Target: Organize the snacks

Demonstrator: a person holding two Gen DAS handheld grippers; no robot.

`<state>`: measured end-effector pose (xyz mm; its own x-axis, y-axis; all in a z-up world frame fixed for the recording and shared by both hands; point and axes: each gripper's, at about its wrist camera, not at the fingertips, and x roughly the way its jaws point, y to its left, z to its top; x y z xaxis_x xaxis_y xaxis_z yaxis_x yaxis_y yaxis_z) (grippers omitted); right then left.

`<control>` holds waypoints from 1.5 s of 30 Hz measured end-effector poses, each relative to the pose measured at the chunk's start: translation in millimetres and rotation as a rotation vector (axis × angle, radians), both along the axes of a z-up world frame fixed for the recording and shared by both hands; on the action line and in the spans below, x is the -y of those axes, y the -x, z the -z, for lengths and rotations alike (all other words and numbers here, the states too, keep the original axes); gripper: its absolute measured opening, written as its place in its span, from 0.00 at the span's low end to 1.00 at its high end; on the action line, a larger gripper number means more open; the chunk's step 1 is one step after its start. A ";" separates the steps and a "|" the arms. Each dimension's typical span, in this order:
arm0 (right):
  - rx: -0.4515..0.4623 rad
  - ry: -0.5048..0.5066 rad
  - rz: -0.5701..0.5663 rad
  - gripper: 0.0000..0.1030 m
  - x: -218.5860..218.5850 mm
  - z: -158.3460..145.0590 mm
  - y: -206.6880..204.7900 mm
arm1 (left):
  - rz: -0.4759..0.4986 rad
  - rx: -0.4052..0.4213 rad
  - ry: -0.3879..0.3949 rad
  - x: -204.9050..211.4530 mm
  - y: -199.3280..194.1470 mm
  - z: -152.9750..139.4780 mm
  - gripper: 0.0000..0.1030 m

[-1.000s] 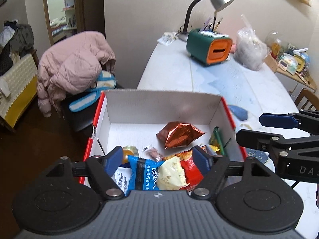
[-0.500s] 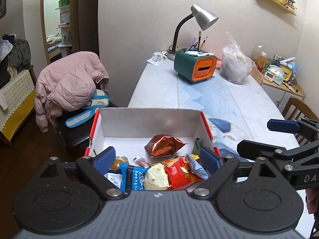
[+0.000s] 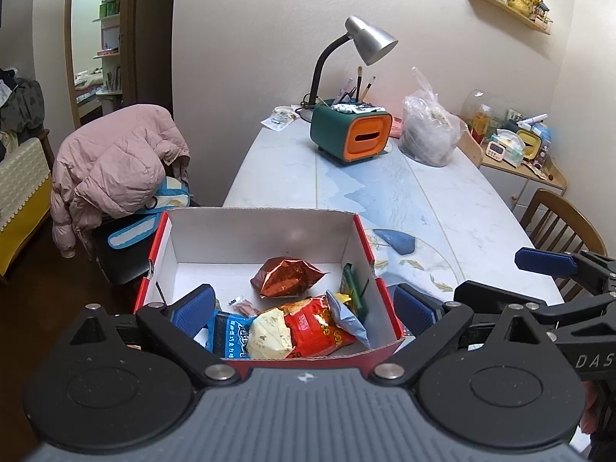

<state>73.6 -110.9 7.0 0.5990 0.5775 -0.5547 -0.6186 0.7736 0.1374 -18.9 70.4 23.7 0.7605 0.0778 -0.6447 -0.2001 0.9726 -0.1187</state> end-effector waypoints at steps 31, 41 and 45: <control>0.004 -0.018 0.115 1.00 12.7 2.8 16.5 | -0.004 -0.001 -0.012 11.8 9.0 0.0 0.97; 0.004 -0.017 0.114 1.00 12.9 2.9 16.3 | -0.005 -0.005 -0.010 10.5 8.7 1.2 0.97; 0.001 -0.014 0.117 1.00 12.0 4.8 15.1 | -0.007 -0.010 -0.006 7.8 6.8 2.9 0.97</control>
<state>58.4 -122.9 2.2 0.6633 0.5109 -0.5468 -0.5240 0.8387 0.1481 -25.6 62.6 20.9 0.7533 0.0875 -0.6518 -0.2085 0.9717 -0.1105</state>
